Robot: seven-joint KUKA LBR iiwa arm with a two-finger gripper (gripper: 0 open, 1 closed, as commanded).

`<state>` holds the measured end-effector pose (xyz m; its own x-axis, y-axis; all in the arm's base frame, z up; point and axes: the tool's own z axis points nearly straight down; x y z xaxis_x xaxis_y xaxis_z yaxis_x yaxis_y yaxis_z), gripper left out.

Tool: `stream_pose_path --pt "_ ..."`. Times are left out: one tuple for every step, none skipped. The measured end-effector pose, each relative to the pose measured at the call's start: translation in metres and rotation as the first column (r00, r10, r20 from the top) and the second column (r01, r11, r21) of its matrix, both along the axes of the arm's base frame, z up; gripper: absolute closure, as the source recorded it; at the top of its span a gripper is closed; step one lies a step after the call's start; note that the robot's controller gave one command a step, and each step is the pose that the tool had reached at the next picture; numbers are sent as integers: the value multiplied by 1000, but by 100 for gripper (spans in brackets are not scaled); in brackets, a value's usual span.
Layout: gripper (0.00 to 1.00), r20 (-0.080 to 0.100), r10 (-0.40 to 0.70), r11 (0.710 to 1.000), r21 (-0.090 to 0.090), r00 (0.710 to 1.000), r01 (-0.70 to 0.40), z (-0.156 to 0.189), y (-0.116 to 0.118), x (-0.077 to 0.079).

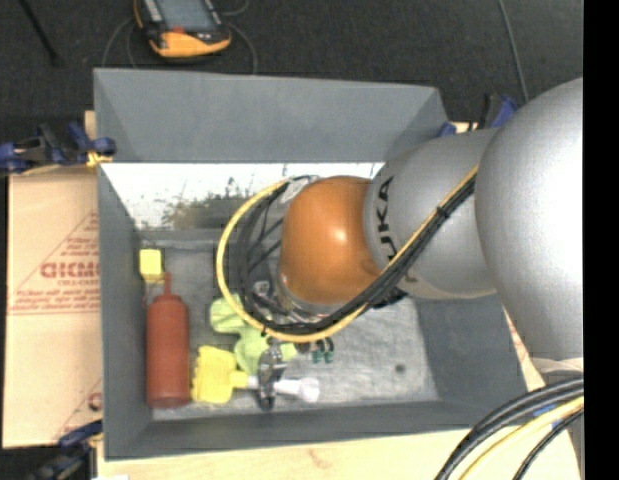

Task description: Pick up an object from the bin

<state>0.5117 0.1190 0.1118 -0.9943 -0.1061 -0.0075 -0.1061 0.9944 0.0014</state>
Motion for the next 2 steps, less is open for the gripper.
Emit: stream_pose_path --pt "0 15 127 992 -2 992 -127 -16 5 10" --pt "0 -8 268 963 -1 963 -268 -16 7 60"
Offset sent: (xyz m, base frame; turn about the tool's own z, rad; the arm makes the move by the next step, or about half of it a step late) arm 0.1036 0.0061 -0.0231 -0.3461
